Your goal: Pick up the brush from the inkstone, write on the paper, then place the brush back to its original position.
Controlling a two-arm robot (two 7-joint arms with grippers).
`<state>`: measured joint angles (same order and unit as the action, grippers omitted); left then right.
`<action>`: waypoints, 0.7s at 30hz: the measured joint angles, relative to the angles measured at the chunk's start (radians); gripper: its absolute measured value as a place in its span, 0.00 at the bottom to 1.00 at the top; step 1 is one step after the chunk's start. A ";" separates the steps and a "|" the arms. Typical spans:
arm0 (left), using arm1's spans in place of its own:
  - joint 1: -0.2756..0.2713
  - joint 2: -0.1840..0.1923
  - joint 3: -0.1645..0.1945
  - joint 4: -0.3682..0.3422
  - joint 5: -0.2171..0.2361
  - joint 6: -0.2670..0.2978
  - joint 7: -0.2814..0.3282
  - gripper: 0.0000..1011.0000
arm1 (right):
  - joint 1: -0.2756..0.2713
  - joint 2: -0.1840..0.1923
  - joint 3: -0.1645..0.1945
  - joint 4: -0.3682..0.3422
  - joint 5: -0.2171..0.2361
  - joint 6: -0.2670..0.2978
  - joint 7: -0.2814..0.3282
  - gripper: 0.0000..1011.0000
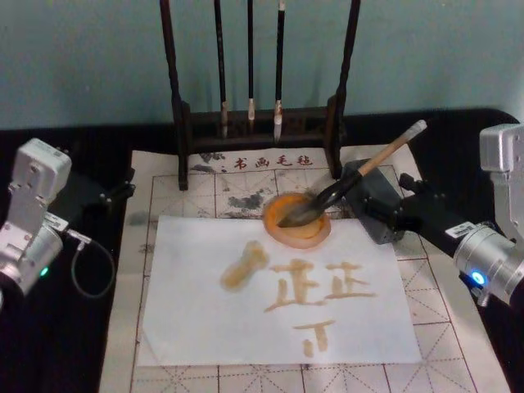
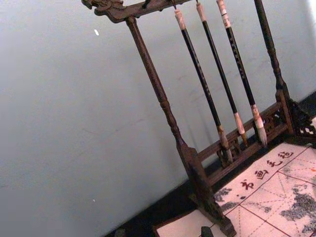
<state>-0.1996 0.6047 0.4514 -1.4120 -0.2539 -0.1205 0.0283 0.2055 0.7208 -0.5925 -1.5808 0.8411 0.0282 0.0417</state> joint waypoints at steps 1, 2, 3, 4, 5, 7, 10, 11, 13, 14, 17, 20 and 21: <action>0.000 0.000 0.000 0.000 0.000 0.000 0.000 0.99 | 0.000 0.001 -0.002 0.001 -0.011 0.001 0.001 0.99; 0.000 0.000 0.000 0.000 0.000 0.000 0.000 0.99 | 0.000 0.001 -0.003 0.002 -0.021 0.003 0.001 0.99; 0.000 0.000 0.000 0.000 0.000 0.000 0.000 0.99 | 0.000 0.001 -0.004 0.002 -0.025 0.004 0.001 0.99; 0.000 0.000 0.000 0.000 0.000 0.000 0.000 0.99 | 0.000 0.001 -0.004 0.003 -0.029 0.005 0.001 0.99; 0.000 0.000 0.000 0.000 0.000 0.000 0.000 0.99 | 0.000 0.001 -0.004 0.003 -0.029 0.006 0.001 0.99; 0.000 0.000 0.000 0.000 0.000 0.000 0.000 0.99 | 0.000 0.001 -0.004 0.003 -0.029 0.006 0.001 0.99; 0.000 0.000 0.000 0.000 0.000 0.000 0.000 0.99 | 0.000 0.001 -0.004 0.003 -0.028 0.006 0.001 0.99; 0.000 0.000 0.000 0.000 0.000 0.000 0.000 0.99 | 0.000 0.001 -0.004 0.003 -0.027 0.006 0.001 0.99; 0.000 0.000 0.000 0.000 0.000 0.000 0.000 0.99 | 0.000 0.001 -0.004 0.003 -0.027 0.006 0.001 0.99; 0.000 0.000 0.000 0.000 0.000 0.000 0.000 0.99 | 0.000 0.001 -0.004 0.003 -0.027 0.006 0.001 0.99; 0.000 0.000 0.000 0.000 0.000 0.000 0.000 0.99 | 0.000 0.001 -0.004 0.003 -0.025 0.006 0.001 0.99; 0.000 0.000 0.000 0.000 0.000 0.000 0.000 0.99 | 0.000 0.001 -0.004 0.003 -0.024 0.006 0.001 0.99; 0.000 0.000 0.000 0.000 0.000 0.000 0.000 0.99 | 0.000 0.001 -0.004 0.003 -0.024 0.006 0.001 0.99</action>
<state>-0.1995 0.6047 0.4514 -1.4120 -0.2539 -0.1205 0.0283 0.2054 0.7215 -0.5964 -1.5778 0.8175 0.0346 0.0428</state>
